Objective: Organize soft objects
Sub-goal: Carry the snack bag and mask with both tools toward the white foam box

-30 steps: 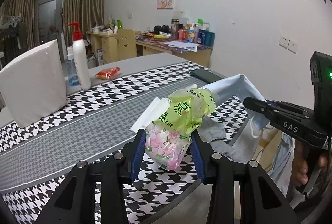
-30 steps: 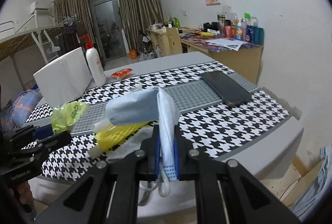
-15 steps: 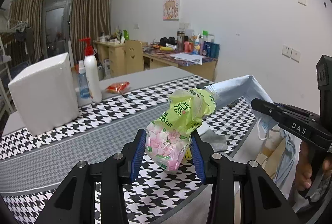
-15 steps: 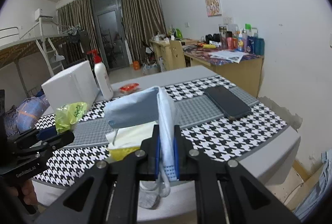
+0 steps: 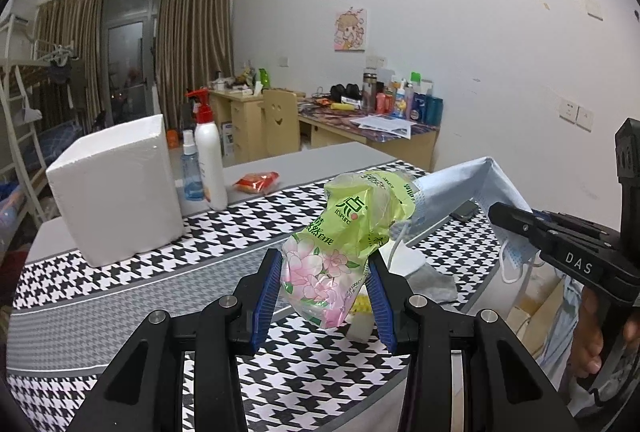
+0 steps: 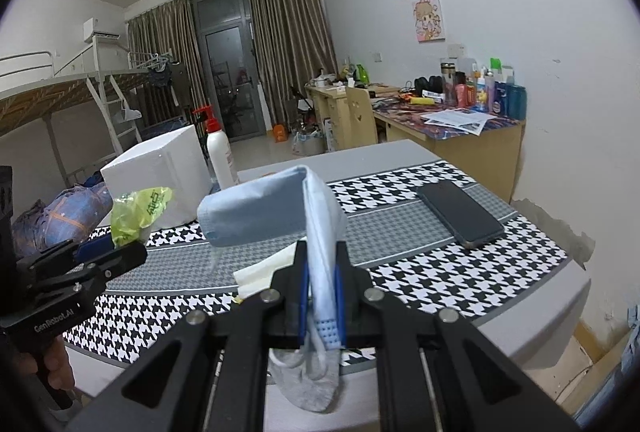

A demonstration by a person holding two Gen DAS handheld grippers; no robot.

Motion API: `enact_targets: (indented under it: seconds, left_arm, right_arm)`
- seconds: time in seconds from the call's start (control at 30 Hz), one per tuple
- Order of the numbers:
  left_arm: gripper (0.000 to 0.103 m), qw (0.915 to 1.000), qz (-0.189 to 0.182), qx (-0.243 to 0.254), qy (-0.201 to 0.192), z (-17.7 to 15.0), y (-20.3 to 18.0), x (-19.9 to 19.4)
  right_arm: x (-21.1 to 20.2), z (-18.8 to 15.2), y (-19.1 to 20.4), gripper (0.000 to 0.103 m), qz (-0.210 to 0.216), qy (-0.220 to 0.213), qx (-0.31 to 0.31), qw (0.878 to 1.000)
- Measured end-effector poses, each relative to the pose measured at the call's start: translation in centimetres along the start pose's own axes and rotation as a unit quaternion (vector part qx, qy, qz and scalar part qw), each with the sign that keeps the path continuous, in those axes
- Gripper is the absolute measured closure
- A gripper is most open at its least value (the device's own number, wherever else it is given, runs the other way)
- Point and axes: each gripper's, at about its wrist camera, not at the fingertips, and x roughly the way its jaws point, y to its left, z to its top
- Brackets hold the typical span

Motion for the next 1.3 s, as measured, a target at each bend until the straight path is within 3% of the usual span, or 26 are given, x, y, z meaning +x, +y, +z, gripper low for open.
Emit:
enact_targets:
  seconds: [1.3]
  left_arm:
    - [0.059, 0.9945, 0.091, -0.029, -0.043, 3.3, 8.2, -4.9]
  right_arm:
    - [4.0, 4.3, 8.8, 0.089, 0.082, -0.011, -0.043, 0.996]
